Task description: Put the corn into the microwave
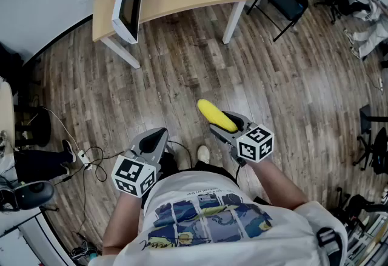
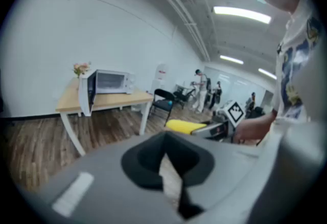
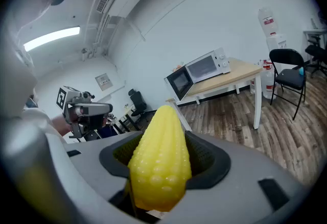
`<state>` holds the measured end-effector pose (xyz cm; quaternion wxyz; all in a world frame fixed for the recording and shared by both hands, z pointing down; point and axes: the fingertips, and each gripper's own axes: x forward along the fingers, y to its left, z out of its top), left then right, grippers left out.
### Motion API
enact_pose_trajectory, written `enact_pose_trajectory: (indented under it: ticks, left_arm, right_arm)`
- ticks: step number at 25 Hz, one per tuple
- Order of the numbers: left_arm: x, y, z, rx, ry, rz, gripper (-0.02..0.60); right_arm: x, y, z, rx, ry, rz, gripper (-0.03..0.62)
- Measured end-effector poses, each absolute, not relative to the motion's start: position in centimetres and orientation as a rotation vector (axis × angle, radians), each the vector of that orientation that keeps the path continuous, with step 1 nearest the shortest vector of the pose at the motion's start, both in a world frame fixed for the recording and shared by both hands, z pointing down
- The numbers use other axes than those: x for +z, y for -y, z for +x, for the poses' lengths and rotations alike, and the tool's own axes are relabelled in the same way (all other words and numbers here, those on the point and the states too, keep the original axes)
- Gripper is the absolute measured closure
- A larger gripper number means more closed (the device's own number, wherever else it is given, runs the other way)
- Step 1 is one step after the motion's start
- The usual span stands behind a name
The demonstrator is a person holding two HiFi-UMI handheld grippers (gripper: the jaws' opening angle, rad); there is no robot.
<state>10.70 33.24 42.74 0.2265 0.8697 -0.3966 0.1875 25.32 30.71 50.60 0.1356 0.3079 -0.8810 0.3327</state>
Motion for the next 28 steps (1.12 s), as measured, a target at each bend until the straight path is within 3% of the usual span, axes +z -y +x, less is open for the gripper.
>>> enact_pose_trajectory:
  ticks: [21,28]
  left_arm:
    - [38.7,-8.8,-7.6,0.366,0.849,2.684,0.572]
    - [38.3,-2.5,-10.6,0.318,0.896,2.683,0.572]
  right_arm:
    - [49.4,-8.3,11.8,0.865,2.376,1.369,0.338]
    - [49.1,-0.7,10.5,0.805,2.317,1.456,0.338]
